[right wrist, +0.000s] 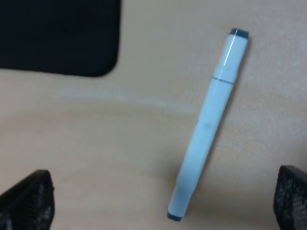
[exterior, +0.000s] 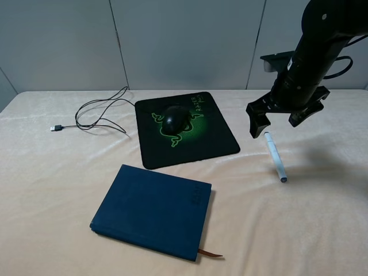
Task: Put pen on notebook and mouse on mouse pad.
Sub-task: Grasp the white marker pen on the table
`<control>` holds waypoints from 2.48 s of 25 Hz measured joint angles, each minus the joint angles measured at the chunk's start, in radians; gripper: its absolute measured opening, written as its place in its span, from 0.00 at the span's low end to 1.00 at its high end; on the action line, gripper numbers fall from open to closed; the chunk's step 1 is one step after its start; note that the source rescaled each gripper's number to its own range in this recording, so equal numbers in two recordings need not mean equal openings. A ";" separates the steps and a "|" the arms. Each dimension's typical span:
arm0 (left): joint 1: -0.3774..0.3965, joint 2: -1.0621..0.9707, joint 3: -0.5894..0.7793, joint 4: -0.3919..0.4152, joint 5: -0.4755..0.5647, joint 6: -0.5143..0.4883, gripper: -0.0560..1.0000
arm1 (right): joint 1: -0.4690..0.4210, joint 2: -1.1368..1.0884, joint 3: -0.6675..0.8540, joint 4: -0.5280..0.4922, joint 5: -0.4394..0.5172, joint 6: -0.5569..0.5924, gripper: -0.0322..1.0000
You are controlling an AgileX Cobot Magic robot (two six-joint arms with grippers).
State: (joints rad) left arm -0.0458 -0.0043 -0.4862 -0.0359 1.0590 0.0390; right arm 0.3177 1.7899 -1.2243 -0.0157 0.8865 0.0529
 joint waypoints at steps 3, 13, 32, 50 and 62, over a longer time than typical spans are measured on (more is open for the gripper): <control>0.000 0.000 0.000 0.000 0.001 0.000 1.00 | 0.000 0.047 -0.001 -0.006 -0.008 0.000 1.00; 0.000 0.000 0.000 0.000 0.001 0.000 1.00 | 0.000 0.149 -0.001 -0.036 -0.045 0.000 1.00; 0.000 0.000 0.000 0.000 0.001 0.000 1.00 | -0.058 0.175 -0.001 -0.035 -0.118 0.000 1.00; 0.000 0.000 0.000 0.000 0.001 0.000 1.00 | -0.058 0.255 -0.001 -0.019 -0.159 -0.001 0.99; 0.000 0.000 0.000 0.000 0.000 0.000 1.00 | -0.058 0.255 -0.001 -0.019 -0.159 -0.001 0.32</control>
State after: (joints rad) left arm -0.0458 -0.0043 -0.4862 -0.0359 1.0587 0.0390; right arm 0.2596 2.0446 -1.2254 -0.0350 0.7277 0.0521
